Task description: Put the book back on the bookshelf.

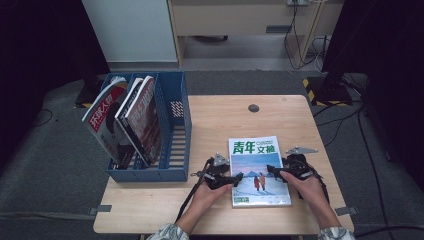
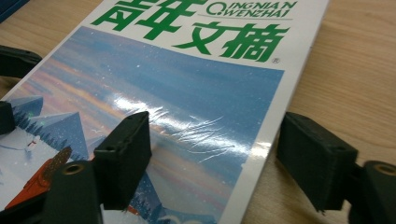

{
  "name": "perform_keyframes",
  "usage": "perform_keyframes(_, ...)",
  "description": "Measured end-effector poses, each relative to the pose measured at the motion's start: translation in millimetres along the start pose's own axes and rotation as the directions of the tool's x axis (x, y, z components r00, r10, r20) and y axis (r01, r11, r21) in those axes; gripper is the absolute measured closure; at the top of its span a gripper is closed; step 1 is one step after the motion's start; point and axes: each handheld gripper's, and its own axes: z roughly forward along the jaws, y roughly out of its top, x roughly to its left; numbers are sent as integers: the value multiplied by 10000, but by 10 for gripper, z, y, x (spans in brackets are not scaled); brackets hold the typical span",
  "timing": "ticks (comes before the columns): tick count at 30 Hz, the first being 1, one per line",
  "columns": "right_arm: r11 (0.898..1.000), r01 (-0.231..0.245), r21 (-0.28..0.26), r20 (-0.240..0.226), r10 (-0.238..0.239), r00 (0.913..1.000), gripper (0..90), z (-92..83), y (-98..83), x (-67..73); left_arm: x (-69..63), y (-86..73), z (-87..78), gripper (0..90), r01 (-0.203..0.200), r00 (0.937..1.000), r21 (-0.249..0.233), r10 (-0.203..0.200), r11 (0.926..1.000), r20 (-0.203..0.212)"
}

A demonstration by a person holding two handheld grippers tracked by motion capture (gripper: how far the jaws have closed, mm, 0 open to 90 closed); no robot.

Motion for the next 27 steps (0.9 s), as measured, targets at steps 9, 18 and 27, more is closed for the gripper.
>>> perform_keyframes(9, 9997, 76, -229, -29, -77, 10000, 312, -60, 25, 0, 2, 0, 0, 325, 32, 10000, 11, -32, 10000, 16)
perform_keyframes(18, 9997, 161, 171, -40, -160, 9999, 243, 2, 22, 4, 4, 1, 4, 324, 98, 9999, -12, -98, 10000, 39)
perform_keyframes(27, 9989, 35, 465, -379, -17, 9993, 109, 143, 97, -43, 12, 6, 7, 319, 42, 10000, 23, -43, 10000, 65)
